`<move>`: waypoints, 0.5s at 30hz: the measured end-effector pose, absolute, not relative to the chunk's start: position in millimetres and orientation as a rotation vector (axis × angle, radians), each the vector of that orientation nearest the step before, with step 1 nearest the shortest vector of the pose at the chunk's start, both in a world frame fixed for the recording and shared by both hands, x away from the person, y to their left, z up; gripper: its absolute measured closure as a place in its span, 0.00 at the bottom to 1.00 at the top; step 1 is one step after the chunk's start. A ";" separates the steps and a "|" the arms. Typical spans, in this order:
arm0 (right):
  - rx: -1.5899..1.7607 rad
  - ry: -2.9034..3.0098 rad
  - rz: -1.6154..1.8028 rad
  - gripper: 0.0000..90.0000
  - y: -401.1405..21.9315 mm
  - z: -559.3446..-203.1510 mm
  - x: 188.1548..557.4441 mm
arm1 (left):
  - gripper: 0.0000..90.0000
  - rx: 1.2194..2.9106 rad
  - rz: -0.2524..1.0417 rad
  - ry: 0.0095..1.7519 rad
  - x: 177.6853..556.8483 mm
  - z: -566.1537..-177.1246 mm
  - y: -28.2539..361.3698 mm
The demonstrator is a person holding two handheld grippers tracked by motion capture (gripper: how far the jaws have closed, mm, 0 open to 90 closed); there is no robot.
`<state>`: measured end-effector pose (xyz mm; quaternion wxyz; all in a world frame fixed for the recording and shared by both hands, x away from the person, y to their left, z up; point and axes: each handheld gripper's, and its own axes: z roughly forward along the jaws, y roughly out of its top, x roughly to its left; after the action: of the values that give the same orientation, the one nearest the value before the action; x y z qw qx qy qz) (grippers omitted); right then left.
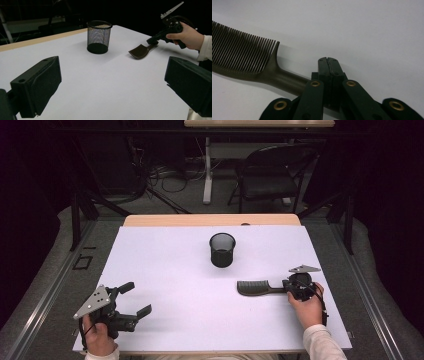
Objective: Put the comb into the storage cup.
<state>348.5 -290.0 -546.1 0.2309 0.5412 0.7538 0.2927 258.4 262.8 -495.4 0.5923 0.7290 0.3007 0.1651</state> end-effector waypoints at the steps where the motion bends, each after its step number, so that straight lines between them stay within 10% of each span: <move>1: 1.491 2.070 0.804 1.00 -291.2 -546.4 348.0 | 0.01 1.697 0.386 0.700 258.3 -495.4 262.7; 15: 1.500 2.069 0.794 1.00 -301.2 -546.9 337.1 | 0.01 1.697 0.383 0.698 258.5 -495.8 262.6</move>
<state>337.1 -301.2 -546.9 0.2305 0.5455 0.7523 0.2885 258.5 262.6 -495.8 0.5921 0.7296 0.2999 0.1648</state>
